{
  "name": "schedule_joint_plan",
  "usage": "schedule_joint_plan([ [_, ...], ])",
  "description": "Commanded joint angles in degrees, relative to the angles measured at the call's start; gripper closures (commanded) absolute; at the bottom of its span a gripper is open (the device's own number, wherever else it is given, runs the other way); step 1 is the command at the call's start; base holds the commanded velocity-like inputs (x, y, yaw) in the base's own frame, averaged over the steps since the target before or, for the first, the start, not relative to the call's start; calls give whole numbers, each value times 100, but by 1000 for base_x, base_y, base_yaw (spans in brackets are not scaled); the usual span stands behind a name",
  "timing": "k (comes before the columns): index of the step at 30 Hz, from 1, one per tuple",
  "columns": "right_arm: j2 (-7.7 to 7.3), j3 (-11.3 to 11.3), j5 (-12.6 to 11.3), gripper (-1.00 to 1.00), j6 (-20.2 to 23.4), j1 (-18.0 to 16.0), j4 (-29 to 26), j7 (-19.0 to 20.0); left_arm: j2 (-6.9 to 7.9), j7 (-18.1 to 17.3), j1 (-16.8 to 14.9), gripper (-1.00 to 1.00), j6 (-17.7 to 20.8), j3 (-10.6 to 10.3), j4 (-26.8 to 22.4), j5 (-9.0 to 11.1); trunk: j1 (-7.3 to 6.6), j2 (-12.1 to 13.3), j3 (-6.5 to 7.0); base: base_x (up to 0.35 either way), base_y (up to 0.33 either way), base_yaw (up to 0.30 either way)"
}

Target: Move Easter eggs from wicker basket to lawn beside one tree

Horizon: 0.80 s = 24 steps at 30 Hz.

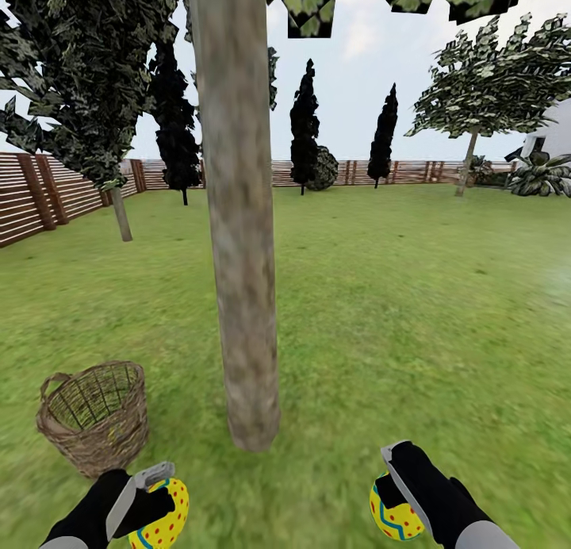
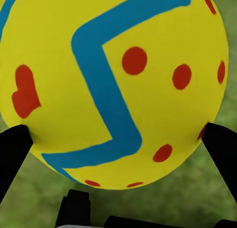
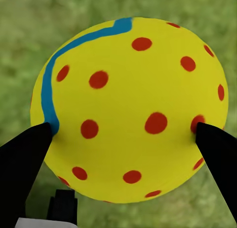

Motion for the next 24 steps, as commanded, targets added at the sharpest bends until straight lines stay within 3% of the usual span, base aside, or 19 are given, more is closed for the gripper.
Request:
schedule_joint_plan([
  [1,-8,32,-30,100,25,-5,-7,-18,0,2,-2,100,34,22,-9,40,22,-45,-25,0,0,0],
  [8,-9,33,-30,100,25,-5,-7,-18,16,-2,-1,100,34,27,-15,40,176,-325,-150,0,0,0],
  [9,-23,23,-30,100,25,-5,-7,-15,67,-7,-2,100,35,43,-19,40,198,-365,-168,0,0,0],
  [11,-190,-15,-74,100,21,-3,-7,1,406,-42,-2,100,48,59,-20,62,242,-446,-204,0,0,0],
  [13,-306,-39,-119,100,25,-5,-15,15,596,-58,-2,100,59,65,-39,81,286,-526,-240,0,0,0],
  [24,-340,-42,-117,100,26,-5,-24,12,590,-52,1,100,61,51,-38,84,527,-967,-437,0,0,0],
])
